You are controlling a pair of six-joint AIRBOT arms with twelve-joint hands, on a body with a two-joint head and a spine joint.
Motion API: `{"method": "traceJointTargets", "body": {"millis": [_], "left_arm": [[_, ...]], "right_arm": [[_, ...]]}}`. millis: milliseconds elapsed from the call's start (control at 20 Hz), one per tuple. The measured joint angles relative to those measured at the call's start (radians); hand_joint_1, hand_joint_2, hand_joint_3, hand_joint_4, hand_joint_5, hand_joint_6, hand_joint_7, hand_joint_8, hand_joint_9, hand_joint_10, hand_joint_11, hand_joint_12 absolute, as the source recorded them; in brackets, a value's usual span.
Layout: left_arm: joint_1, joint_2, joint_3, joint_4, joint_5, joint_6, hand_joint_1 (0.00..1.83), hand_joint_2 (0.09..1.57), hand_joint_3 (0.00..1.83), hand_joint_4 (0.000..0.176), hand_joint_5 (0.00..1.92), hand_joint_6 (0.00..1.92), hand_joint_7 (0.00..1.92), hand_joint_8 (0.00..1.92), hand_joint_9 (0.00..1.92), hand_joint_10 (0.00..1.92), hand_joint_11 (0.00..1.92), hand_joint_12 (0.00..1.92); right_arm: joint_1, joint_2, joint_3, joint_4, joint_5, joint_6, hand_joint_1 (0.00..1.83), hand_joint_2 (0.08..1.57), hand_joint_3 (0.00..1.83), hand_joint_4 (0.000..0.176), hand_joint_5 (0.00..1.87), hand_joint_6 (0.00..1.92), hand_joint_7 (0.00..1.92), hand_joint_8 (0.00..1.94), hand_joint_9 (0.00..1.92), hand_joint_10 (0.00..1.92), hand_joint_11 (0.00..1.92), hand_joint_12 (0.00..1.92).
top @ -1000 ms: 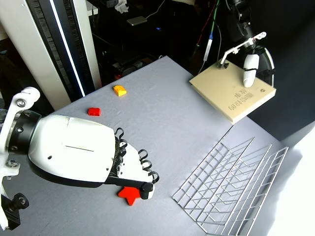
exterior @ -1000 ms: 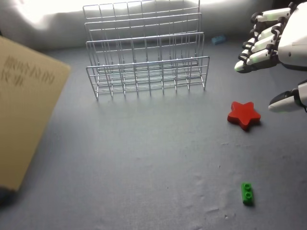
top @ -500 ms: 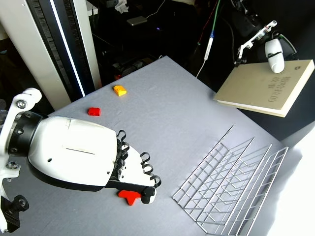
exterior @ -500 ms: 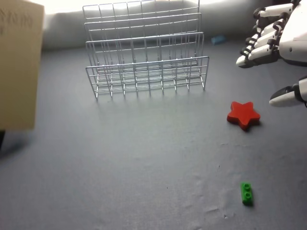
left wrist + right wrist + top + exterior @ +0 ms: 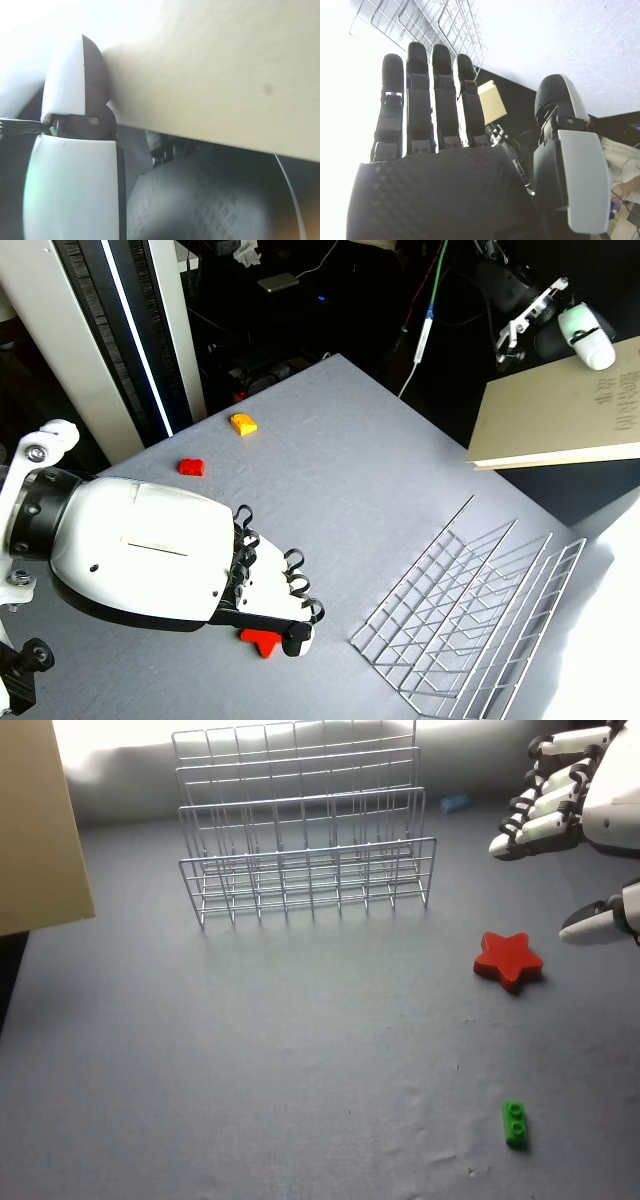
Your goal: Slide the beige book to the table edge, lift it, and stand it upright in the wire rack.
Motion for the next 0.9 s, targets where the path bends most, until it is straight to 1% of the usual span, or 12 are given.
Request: {"method": "traceJointTargets", "body": {"millis": [50, 100, 150, 250, 400, 450, 550, 600, 700, 800, 850, 900], "left_arm": [[-0.005, 0.0, 0.0, 0.0, -0.003, 0.0, 1.48, 1.2, 0.0, 0.0, 0.73, 1.23, 0.66, 1.29, 0.79, 1.26, 0.72, 1.65], [-0.01, 0.0, 0.0, 0.0, -0.006, 0.001, 1.48, 1.21, 0.0, 0.0, 0.7, 1.26, 0.62, 1.32, 0.77, 1.29, 0.71, 1.65], [-0.015, 0.0, 0.0, 0.005, -0.019, 0.015, 1.47, 1.22, 0.0, 0.0, 0.7, 1.29, 0.61, 1.33, 0.75, 1.31, 0.66, 1.69], [-0.024, 0.0, 0.0, 0.018, -0.045, 0.036, 1.47, 1.22, 0.0, 0.0, 0.71, 1.3, 0.58, 1.35, 0.74, 1.32, 0.65, 1.7], [-0.047, -0.005, 0.014, 0.021, -0.071, 0.071, 1.47, 1.23, 0.0, 0.0, 0.68, 1.29, 0.58, 1.38, 0.72, 1.35, 0.68, 1.69], [-0.053, -0.006, 0.016, 0.018, -0.078, 0.074, 1.48, 1.22, 0.0, 0.0, 0.68, 1.28, 0.6, 1.37, 0.74, 1.33, 0.67, 1.68], [-0.062, -0.017, 0.031, 0.017, -0.086, 0.082, 1.48, 1.22, 0.0, 0.0, 0.68, 1.29, 0.59, 1.39, 0.74, 1.33, 0.67, 1.68], [-0.07, -0.028, 0.04, 0.016, -0.086, 0.093, 1.47, 1.22, 0.0, 0.0, 0.71, 1.25, 0.62, 1.35, 0.73, 1.32, 0.68, 1.68], [-0.076, -0.039, 0.052, 0.019, -0.085, 0.109, 1.47, 1.22, 0.0, 0.0, 0.72, 1.25, 0.63, 1.34, 0.72, 1.32, 0.65, 1.72], [-0.093, -0.048, 0.071, 0.032, -0.079, 0.13, 1.47, 1.22, 0.0, 0.0, 0.7, 1.27, 0.63, 1.34, 0.72, 1.33, 0.68, 1.69], [-0.107, -0.055, 0.087, 0.039, -0.074, 0.142, 1.47, 1.22, 0.0, 0.0, 0.69, 1.29, 0.61, 1.37, 0.7, 1.34, 0.69, 1.67], [-0.129, -0.064, 0.103, 0.045, -0.064, 0.151, 1.47, 1.22, 0.0, 0.0, 0.71, 1.29, 0.62, 1.33, 0.72, 1.32, 0.67, 1.69]], "right_arm": [[0.005, 0.0, 0.0, -0.001, -0.003, 0.0, 0.28, 1.17, 0.0, 0.0, 0.41, 0.0, 0.44, 0.0, 0.44, 0.0, 0.0, 1.08], [0.006, 0.0, 0.0, 0.002, -0.014, 0.0, 0.29, 1.16, 0.0, 0.0, 0.4, 0.0, 0.44, 0.0, 0.43, 0.0, 0.0, 1.07], [0.006, -0.002, 0.0, 0.004, -0.031, 0.0, 0.29, 1.17, 0.0, 0.0, 0.37, 0.0, 0.42, 0.0, 0.41, 0.0, 0.0, 1.06], [0.006, -0.002, 0.006, 0.004, -0.058, 0.001, 0.28, 1.17, 0.0, 0.0, 0.39, 0.01, 0.43, 0.0, 0.42, 0.0, 0.0, 1.06], [0.017, -0.006, 0.022, 0.01, -0.106, 0.001, 0.3, 1.18, 0.0, 0.0, 0.44, 0.02, 0.44, 0.0, 0.42, 0.0, 0.0, 1.04], [0.017, -0.008, 0.027, 0.008, -0.111, 0.0, 0.32, 1.17, 0.0, 0.0, 0.45, 0.02, 0.44, 0.0, 0.42, 0.0, 0.0, 1.04], [0.017, -0.013, 0.038, 0.008, -0.113, 0.001, 0.31, 1.17, 0.0, 0.0, 0.44, 0.01, 0.43, 0.0, 0.42, 0.0, 0.0, 1.05], [0.017, -0.016, 0.043, 0.009, -0.108, 0.001, 0.31, 1.17, 0.0, 0.0, 0.42, 0.0, 0.44, 0.0, 0.43, 0.0, 0.0, 1.05], [0.023, -0.024, 0.055, 0.009, -0.097, 0.001, 0.33, 1.16, 0.0, 0.0, 0.41, 0.0, 0.42, 0.0, 0.42, 0.0, 0.0, 1.05], [0.032, -0.028, 0.067, 0.011, -0.1, 0.0, 0.33, 1.15, 0.0, 0.0, 0.41, 0.0, 0.43, 0.0, 0.41, 0.0, 0.0, 1.05], [0.037, -0.029, 0.068, 0.009, -0.105, -0.003, 0.32, 1.15, 0.0, 0.0, 0.4, 0.0, 0.42, 0.0, 0.41, 0.0, 0.0, 1.06], [0.037, -0.028, 0.069, 0.008, -0.106, -0.003, 0.29, 1.16, 0.0, 0.0, 0.37, 0.0, 0.4, 0.0, 0.38, 0.0, 0.0, 1.03]]}}
